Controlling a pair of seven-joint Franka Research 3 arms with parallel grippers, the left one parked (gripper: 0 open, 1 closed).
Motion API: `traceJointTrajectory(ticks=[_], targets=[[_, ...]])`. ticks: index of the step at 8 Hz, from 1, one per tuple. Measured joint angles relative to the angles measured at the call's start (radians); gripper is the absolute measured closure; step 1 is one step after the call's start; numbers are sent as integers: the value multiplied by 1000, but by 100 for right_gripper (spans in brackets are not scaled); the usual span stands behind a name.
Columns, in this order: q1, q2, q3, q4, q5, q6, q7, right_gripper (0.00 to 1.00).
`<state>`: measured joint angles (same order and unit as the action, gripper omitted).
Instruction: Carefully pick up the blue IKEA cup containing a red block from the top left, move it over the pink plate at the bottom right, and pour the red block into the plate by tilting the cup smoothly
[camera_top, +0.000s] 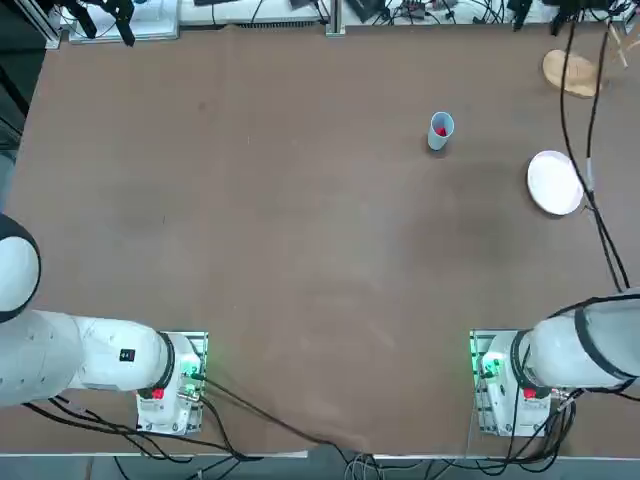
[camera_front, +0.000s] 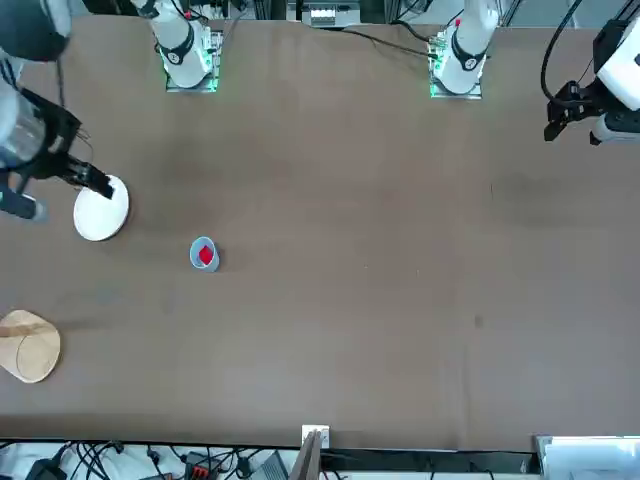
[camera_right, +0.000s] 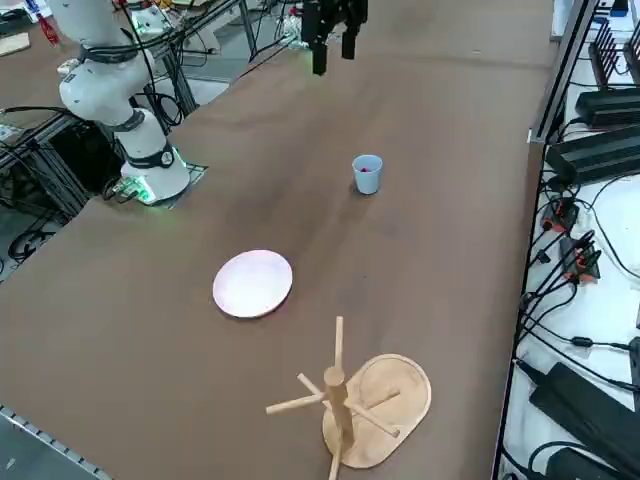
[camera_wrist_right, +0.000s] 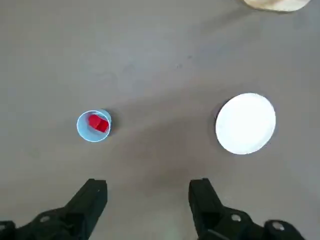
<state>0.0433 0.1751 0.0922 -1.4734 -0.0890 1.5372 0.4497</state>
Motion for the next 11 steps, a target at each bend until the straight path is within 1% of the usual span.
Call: traceJointTrajectory(ticks=[1,3,5,6,7,9,11], targets=[[23,28,0,-2,0,37,35,0],[63,100,0,-8,0,156,144,0],[83,182,0,-10,0,278,299,0],[84,213,0,-10,6,316,361,0],[84,229,-1,-9,28,339,396,0],[87,234,0,-30,66,401,433,0],[112,236,0,-96,72,499,448,0]])
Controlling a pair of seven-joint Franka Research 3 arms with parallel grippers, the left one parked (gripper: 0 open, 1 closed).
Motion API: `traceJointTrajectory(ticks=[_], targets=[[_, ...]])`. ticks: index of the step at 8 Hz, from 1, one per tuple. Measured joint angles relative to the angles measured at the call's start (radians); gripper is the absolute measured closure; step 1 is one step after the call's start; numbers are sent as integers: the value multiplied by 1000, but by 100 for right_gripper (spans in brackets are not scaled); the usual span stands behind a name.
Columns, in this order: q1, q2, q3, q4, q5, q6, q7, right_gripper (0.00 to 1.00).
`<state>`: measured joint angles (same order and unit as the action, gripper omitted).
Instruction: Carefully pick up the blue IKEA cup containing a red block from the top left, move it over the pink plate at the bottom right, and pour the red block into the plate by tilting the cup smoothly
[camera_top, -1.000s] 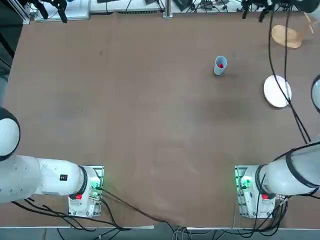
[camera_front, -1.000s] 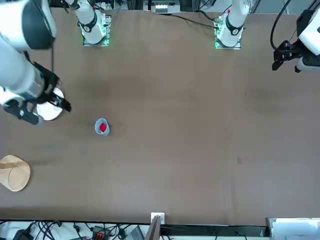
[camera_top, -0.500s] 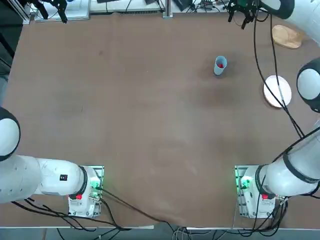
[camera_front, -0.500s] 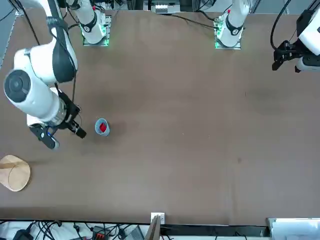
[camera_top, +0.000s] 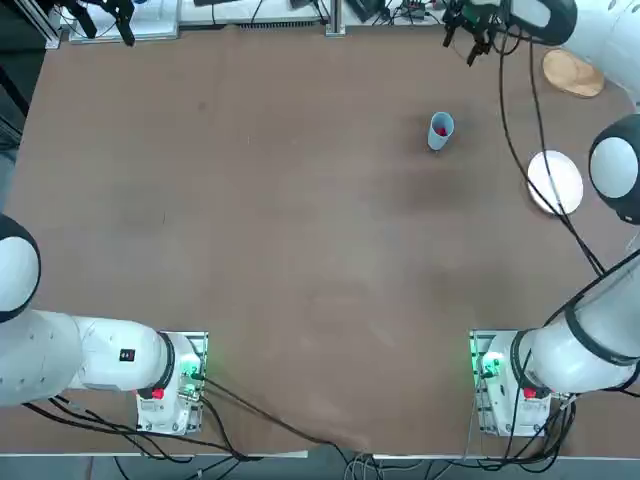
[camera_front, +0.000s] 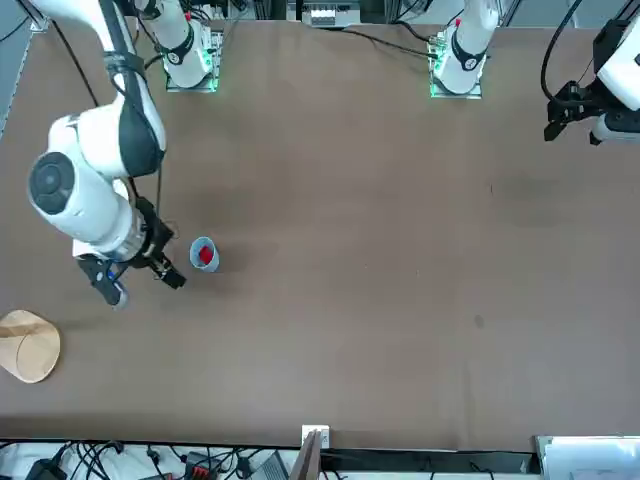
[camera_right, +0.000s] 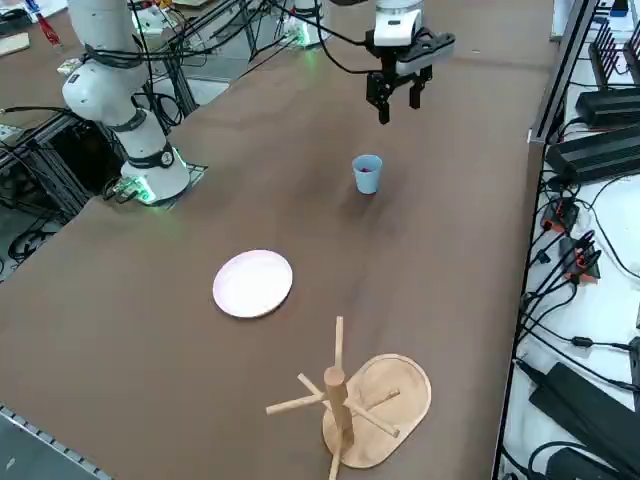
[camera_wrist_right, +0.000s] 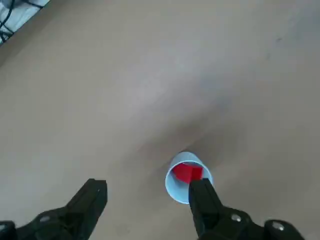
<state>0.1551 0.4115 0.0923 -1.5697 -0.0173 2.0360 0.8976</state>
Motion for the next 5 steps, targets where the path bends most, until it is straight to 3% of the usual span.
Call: traceJointTrajectory(ticks=[2,5], targets=[[24,8,0,-73,2,83,17,0],[48,28,0,-126,0,110,20,0]])
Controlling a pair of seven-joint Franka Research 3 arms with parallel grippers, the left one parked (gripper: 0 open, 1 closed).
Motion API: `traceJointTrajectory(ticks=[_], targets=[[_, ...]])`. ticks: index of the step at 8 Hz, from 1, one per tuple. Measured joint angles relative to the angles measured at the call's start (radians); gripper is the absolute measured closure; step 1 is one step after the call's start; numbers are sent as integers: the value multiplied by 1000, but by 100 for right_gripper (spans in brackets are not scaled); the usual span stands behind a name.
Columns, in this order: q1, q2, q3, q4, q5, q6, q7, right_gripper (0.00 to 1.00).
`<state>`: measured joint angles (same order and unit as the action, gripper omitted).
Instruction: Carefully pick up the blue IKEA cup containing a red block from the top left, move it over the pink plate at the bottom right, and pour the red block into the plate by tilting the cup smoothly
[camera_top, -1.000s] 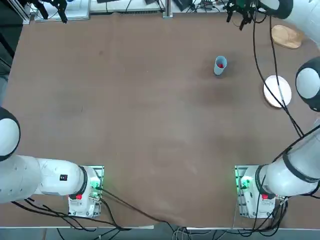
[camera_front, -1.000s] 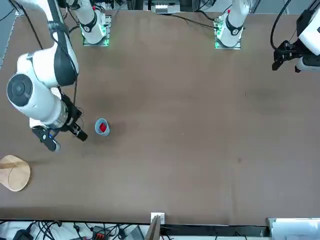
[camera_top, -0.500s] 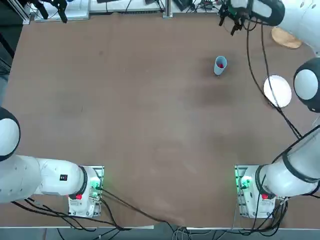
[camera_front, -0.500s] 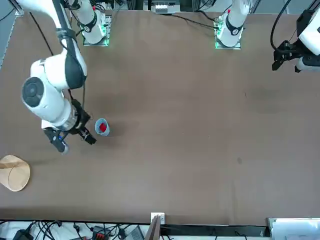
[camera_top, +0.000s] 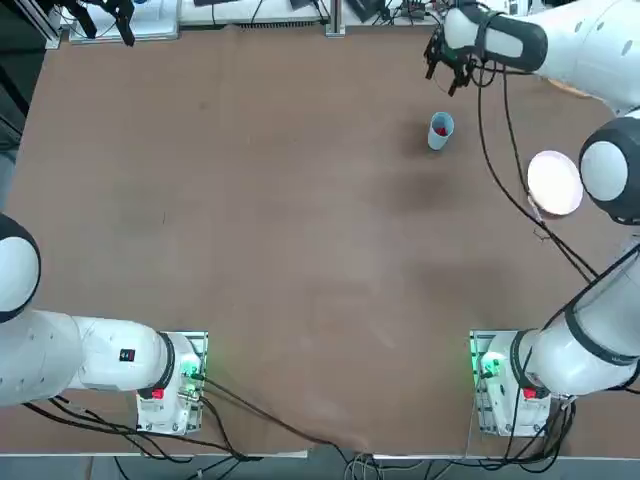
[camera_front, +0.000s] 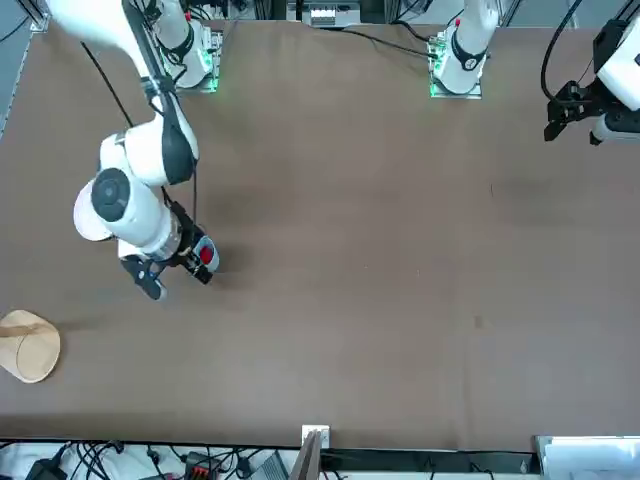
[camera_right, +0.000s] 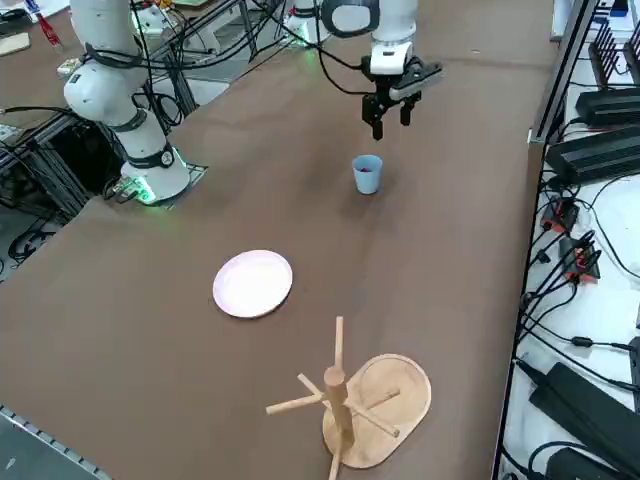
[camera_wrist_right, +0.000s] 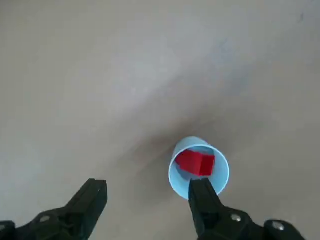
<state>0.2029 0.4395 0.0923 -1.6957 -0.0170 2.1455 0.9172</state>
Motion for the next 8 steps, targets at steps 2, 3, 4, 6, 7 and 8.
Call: traceJointTrajectory(ticks=[2,3,4,6,7,8], targets=[[13,28,0,-11,-26,14,-1,0],[15,45,0,-13,-51,16,-19,0],[15,55,-1,-14,-59,16,-63,0],[14,53,-2,-15,-61,16,-165,0],[14,49,-2,-15,-61,16,-219,0],[14,46,-2,-15,-61,16,-254,0]])
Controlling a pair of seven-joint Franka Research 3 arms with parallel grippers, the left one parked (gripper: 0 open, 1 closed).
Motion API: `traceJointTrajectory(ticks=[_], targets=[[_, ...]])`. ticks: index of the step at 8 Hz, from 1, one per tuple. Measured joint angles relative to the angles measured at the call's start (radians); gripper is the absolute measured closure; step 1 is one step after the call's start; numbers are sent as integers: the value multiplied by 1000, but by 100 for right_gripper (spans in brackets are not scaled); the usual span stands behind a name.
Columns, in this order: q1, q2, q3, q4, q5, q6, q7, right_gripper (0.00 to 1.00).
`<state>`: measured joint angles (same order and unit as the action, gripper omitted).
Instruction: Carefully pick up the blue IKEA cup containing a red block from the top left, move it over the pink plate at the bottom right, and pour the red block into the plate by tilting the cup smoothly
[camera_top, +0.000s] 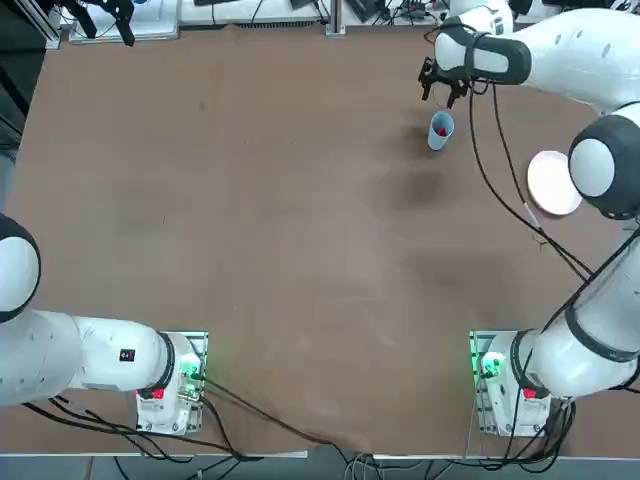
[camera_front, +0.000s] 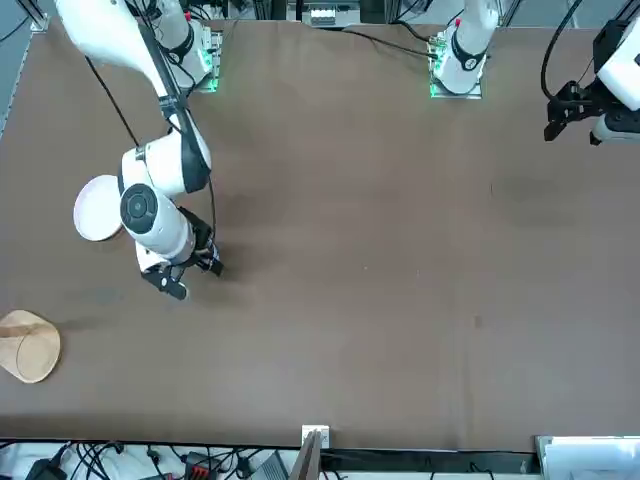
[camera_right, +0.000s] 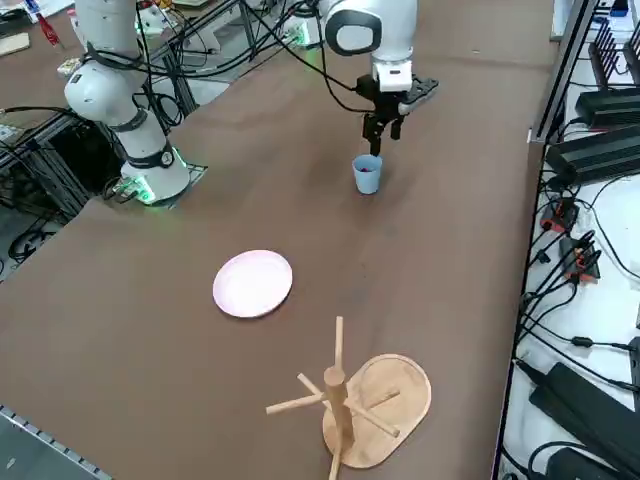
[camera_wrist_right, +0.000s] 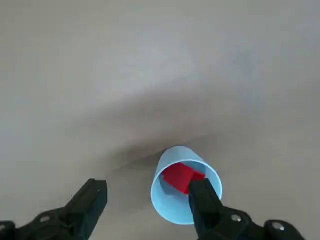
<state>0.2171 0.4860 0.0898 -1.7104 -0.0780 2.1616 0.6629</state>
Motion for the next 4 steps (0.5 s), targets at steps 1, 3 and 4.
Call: traceJointTrajectory(ticks=[1,3,4], targets=[[0,0,0,0,0,0,-15,0],[1,0,0,-3,0,0,-22,0],[1,1,1,-5,0,0,-26,0]])
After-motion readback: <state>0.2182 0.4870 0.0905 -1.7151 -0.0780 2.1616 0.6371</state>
